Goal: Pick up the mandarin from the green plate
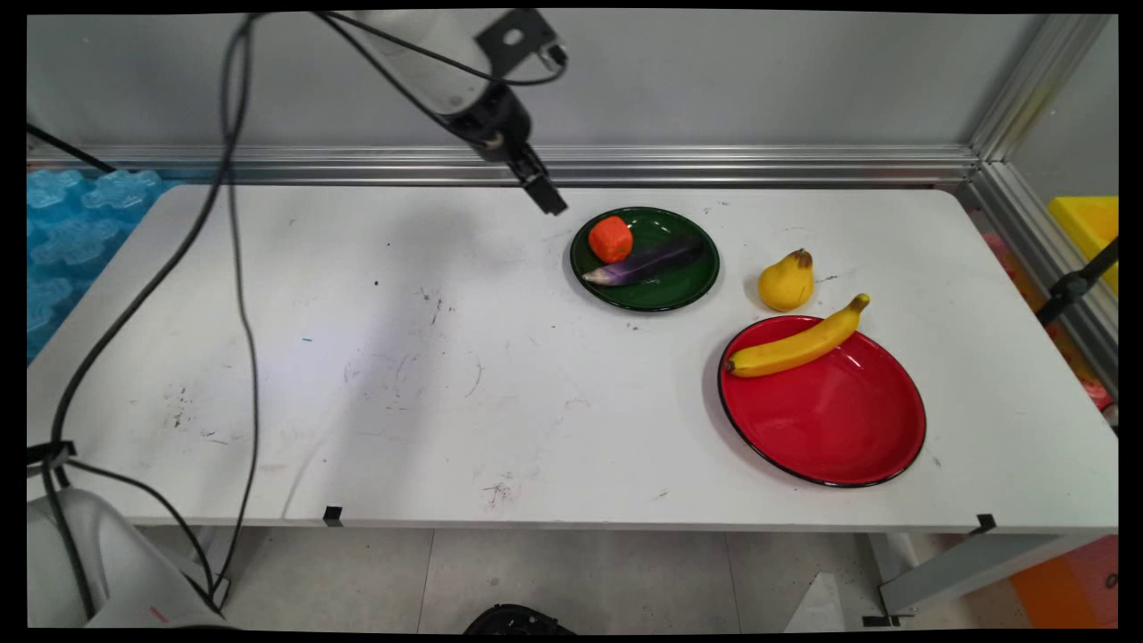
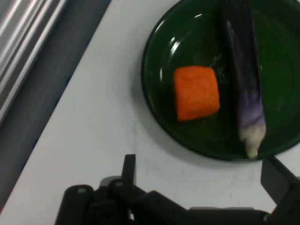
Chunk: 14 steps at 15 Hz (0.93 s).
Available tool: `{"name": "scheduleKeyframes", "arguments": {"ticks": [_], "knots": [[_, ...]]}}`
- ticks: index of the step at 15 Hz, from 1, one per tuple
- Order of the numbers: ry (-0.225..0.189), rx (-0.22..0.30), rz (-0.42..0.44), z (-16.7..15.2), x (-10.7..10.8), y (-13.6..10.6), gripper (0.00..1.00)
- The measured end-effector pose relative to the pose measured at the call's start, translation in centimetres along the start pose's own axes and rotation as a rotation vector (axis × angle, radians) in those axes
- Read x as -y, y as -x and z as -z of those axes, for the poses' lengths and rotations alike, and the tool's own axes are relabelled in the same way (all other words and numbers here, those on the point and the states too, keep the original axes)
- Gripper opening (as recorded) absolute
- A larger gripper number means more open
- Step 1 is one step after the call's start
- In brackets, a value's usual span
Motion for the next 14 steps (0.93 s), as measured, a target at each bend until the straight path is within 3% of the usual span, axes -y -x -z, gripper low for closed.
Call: {"name": "scheduleKeyframes", "arguments": {"ticks": [5, 14], "knots": [[0.051, 0.020, -0.098, -5.5, 0.6, -2.8, 1.00], [0.107, 0.083, -0.189, -13.0, 0.9, -4.8, 1.00]]}}
